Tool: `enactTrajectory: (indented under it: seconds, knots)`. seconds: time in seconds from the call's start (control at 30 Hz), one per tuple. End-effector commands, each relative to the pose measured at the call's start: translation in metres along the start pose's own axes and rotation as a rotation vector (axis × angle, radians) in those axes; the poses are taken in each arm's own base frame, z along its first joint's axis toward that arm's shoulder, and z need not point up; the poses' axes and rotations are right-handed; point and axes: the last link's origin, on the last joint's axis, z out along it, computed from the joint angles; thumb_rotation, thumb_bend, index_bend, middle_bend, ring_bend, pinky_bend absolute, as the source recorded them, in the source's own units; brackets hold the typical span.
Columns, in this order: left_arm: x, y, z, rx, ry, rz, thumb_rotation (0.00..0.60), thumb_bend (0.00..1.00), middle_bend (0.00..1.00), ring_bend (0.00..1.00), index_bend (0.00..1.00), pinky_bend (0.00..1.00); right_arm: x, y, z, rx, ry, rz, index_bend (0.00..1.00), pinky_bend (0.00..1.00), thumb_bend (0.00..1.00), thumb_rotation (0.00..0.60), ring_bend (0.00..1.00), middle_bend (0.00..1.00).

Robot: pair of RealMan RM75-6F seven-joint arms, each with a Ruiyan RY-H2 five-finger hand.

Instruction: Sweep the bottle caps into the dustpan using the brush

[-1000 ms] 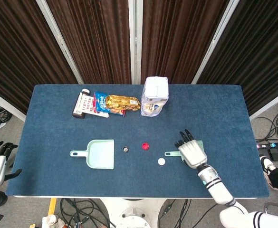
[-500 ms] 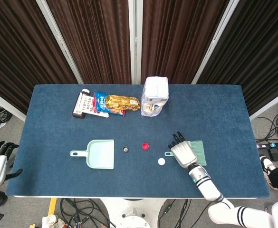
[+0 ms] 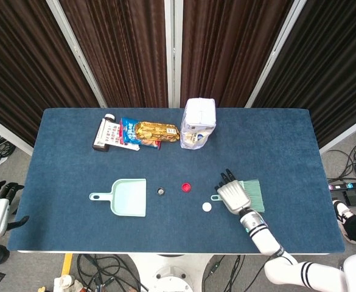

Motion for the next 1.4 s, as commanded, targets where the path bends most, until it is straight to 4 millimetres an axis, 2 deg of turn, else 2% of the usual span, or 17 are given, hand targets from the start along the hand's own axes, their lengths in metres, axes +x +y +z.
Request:
enactTrajectory:
  seconds: [0.03,0.27,0.53,0.7,0.83,1.0,1.07,1.2,1.4]
  knots:
    - [0.000,0.000,0.000,0.001,0.000,-0.002,0.600,0.11,0.20,0.11,0.24,0.11,0.000,-0.001,0.000,0.002,-0.002,-0.003,0.46,0.08,0.20,0.600,0.12,0.42]
    - [-0.001,-0.001,0.000,0.002,0.000,-0.004,0.600,0.11,0.20,0.11,0.24,0.11,-0.001,-0.004,-0.003,0.003,-0.003,-0.015,0.46,0.08,0.22,0.600,0.14,0.45]
    - [-0.002,0.000,0.003,-0.010,0.002,-0.004,0.600,0.11,0.20,0.11,0.24,0.11,0.000,-0.004,-0.005,0.000,0.004,-0.019,0.57,0.13,0.33,0.600,0.29,0.61]
    - [0.005,0.011,0.015,-0.061,0.013,-0.007,0.600,0.10,0.20,0.11,0.24,0.11,0.014,0.010,-0.007,-0.025,0.053,0.035,0.61,0.14,0.38,0.600,0.31,0.64]
    - [0.013,0.027,0.034,-0.114,-0.025,-0.039,0.600,0.10,0.20,0.11,0.25,0.11,0.034,0.031,-0.011,-0.050,0.111,0.148,0.62,0.14,0.38,0.600,0.32,0.64]
    - [0.019,0.057,0.068,-0.195,-0.066,-0.077,0.600,0.11,0.27,0.16,0.33,0.14,0.063,0.059,-0.016,-0.083,0.186,0.250,0.62,0.14,0.38,0.600,0.32,0.64]
    - [0.014,0.072,0.079,-0.233,-0.105,-0.086,0.600,0.12,0.30,0.19,0.36,0.15,0.073,0.069,-0.018,-0.092,0.204,0.278,0.62,0.14,0.38,0.600,0.32,0.64]
    - [0.000,0.099,0.092,-0.297,-0.197,-0.083,0.600,0.16,0.32,0.20,0.37,0.18,0.087,0.082,-0.020,-0.099,0.223,0.309,0.62,0.14,0.38,0.600,0.31,0.64]
    - [-0.020,0.127,0.092,-0.328,-0.267,-0.031,0.600,0.16,0.32,0.20,0.37,0.18,0.094,0.088,-0.021,-0.089,0.225,0.349,0.62,0.14,0.38,0.600,0.31,0.64]
